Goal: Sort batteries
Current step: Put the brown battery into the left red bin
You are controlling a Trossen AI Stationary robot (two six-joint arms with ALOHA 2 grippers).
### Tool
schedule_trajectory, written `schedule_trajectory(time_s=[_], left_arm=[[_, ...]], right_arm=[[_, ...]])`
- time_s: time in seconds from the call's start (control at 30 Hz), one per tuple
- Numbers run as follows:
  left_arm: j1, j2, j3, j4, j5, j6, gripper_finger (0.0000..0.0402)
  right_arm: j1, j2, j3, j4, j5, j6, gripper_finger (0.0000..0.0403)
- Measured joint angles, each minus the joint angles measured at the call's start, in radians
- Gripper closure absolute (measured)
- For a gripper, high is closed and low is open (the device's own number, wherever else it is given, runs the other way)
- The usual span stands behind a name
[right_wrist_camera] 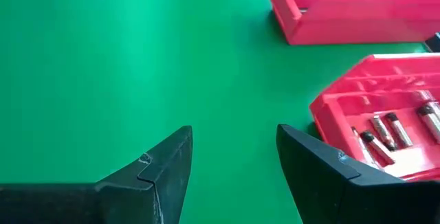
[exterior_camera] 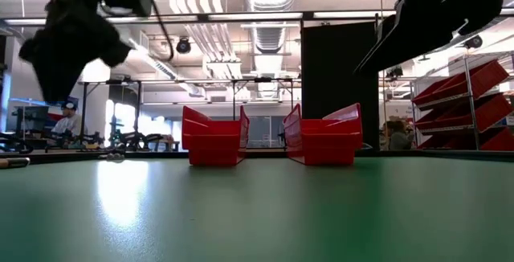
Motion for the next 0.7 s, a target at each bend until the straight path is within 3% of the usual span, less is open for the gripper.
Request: schedule_trajectory(time_s=[0.27, 0.5, 0.7], left_arm=[[0.174, 0.001, -0.190, 0.063, 0.020, 0.055, 0.0248], [0.383, 0.082, -0.206, 0.062, 0.031, 0.200, 0.0248], [0.526, 0.216, -0.206, 0.059, 0.037, 0.231, 0.0248]], right_arm=[[0.057, 0.006, 0.000, 0.022, -0.001, 0.048, 0.0197], [0.103, 0.007, 0.000, 0.031, 0.000, 0.064, 0.0197], [0.122, 0.007, 0.000, 0.031, 0.000, 0.063, 0.0197]])
